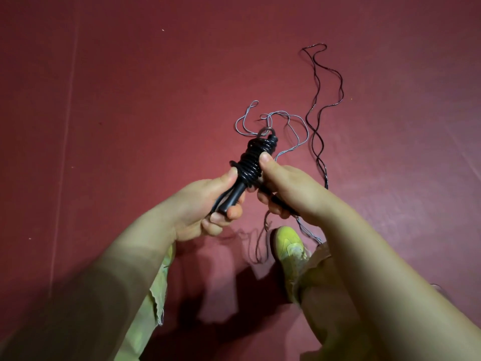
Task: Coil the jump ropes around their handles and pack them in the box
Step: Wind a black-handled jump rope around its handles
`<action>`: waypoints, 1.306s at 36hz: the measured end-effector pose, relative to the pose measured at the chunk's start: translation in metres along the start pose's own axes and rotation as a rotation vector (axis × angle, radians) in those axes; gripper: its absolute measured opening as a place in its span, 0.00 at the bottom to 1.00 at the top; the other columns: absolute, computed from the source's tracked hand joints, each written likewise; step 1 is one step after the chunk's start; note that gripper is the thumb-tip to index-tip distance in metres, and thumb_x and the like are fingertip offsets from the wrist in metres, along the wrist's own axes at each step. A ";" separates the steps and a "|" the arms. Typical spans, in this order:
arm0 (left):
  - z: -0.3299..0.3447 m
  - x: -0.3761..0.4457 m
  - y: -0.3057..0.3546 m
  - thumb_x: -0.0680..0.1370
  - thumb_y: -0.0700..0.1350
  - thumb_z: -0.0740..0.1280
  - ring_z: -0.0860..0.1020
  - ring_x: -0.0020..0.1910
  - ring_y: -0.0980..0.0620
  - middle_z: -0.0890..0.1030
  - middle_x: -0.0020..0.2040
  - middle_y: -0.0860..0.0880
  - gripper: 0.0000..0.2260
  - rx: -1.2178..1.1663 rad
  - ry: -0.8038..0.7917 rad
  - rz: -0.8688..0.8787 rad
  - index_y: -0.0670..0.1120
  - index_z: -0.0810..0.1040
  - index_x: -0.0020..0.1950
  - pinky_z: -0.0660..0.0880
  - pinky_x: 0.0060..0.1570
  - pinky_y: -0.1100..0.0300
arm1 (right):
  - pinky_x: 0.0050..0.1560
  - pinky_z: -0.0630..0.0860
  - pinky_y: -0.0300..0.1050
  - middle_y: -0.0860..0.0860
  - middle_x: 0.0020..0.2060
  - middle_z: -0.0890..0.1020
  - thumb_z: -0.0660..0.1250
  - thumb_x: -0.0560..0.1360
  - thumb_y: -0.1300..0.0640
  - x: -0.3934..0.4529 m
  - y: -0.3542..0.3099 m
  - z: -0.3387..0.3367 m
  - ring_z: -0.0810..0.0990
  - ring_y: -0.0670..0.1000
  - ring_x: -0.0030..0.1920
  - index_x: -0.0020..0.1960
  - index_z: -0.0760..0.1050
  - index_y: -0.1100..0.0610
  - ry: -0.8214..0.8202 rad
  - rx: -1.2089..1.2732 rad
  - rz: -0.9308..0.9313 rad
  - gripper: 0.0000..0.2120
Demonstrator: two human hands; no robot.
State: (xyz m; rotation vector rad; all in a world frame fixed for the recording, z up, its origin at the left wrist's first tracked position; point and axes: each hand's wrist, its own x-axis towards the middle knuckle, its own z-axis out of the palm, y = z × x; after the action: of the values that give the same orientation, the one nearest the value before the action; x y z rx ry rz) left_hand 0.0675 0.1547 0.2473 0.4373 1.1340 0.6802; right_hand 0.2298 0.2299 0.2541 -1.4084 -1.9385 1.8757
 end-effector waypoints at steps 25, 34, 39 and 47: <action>-0.001 0.012 -0.010 0.78 0.65 0.53 0.71 0.32 0.53 0.77 0.34 0.51 0.23 0.412 0.193 0.112 0.49 0.78 0.45 0.70 0.33 0.58 | 0.29 0.57 0.43 0.43 0.17 0.65 0.51 0.73 0.29 0.015 0.012 0.023 0.61 0.44 0.17 0.29 0.68 0.53 0.175 0.026 0.262 0.30; -0.005 0.002 -0.001 0.68 0.63 0.61 0.67 0.23 0.57 0.68 0.28 0.53 0.19 -0.147 -0.131 -0.060 0.47 0.76 0.39 0.68 0.28 0.63 | 0.28 0.53 0.42 0.45 0.21 0.63 0.48 0.77 0.31 0.013 0.005 0.017 0.57 0.47 0.22 0.35 0.68 0.54 0.170 0.209 0.128 0.29; -0.001 0.007 -0.004 0.67 0.60 0.64 0.66 0.22 0.57 0.70 0.28 0.53 0.17 0.051 0.037 0.004 0.47 0.74 0.41 0.69 0.28 0.63 | 0.29 0.55 0.43 0.46 0.23 0.65 0.46 0.77 0.31 0.013 0.008 0.016 0.59 0.47 0.23 0.35 0.71 0.54 0.159 0.165 0.161 0.31; -0.002 0.016 -0.012 0.68 0.57 0.72 0.71 0.27 0.52 0.75 0.29 0.49 0.16 0.542 0.316 0.214 0.45 0.75 0.39 0.70 0.33 0.58 | 0.29 0.60 0.42 0.48 0.27 0.68 0.51 0.73 0.26 0.012 0.010 0.016 0.63 0.49 0.26 0.37 0.73 0.55 0.189 0.068 0.210 0.32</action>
State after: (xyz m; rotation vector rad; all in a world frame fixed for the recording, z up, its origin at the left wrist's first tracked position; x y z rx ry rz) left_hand 0.0731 0.1574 0.2279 0.9452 1.5930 0.6350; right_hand 0.2183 0.2242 0.2357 -1.7567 -1.6816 1.7936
